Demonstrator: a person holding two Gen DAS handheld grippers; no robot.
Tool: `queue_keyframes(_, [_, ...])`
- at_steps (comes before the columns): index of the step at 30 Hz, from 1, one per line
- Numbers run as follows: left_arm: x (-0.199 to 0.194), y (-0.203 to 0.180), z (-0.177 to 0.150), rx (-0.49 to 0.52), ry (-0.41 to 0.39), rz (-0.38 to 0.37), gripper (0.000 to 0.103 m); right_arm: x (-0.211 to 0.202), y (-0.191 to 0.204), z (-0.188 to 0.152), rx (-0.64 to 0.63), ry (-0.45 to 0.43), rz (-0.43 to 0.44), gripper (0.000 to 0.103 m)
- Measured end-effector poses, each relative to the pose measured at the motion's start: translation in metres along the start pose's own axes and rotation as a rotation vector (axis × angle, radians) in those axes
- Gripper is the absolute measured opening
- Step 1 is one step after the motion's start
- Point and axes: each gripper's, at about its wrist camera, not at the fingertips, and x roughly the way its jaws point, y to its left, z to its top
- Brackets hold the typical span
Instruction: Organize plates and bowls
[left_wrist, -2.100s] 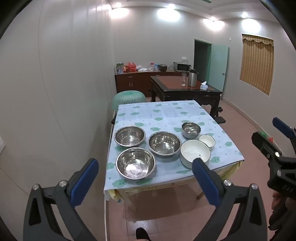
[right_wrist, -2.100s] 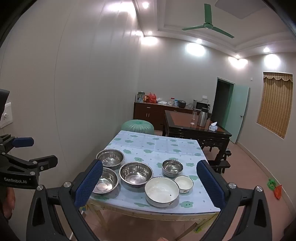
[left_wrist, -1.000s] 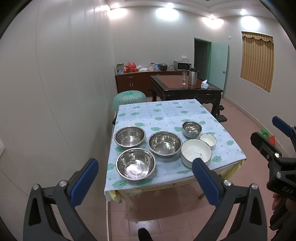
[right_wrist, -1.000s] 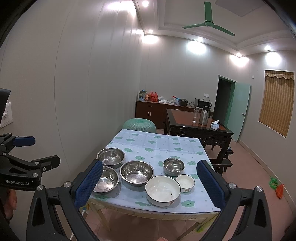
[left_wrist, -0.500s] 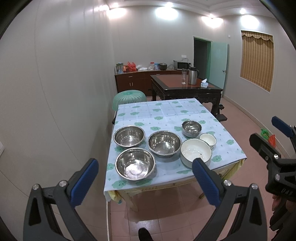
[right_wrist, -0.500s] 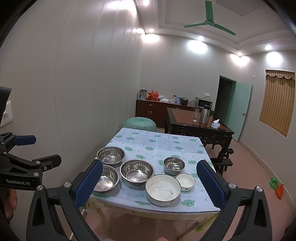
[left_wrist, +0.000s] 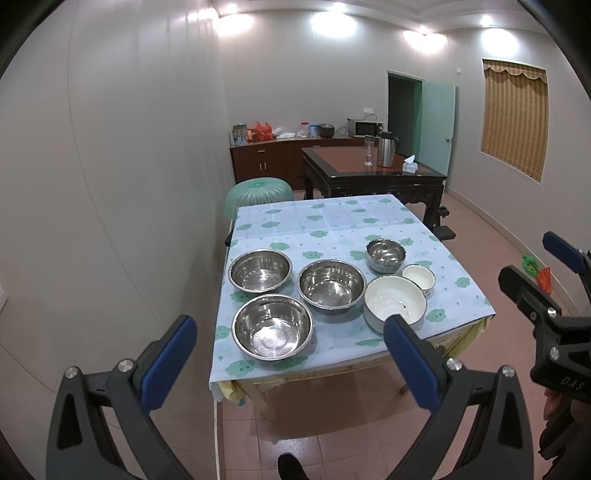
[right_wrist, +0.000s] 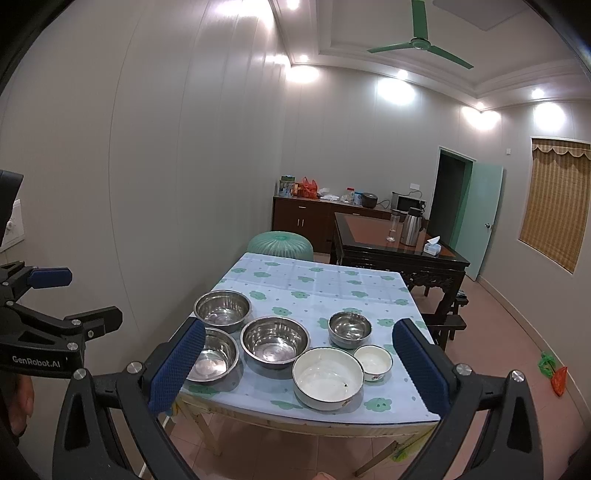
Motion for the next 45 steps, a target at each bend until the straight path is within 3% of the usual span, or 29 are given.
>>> queue_keyframes(18, [0.006,0.002,-0.002,0.005,0.014,0.002,0.103,0.013,0.002,0.0,0.004,0.019,0.007,0.102])
queue_keyframes(45, [0.106,0.017,0.016,0.002,0.149,0.008,0.102,0.097,0.004,-0.001,0.032,0.148,0.044,0.102])
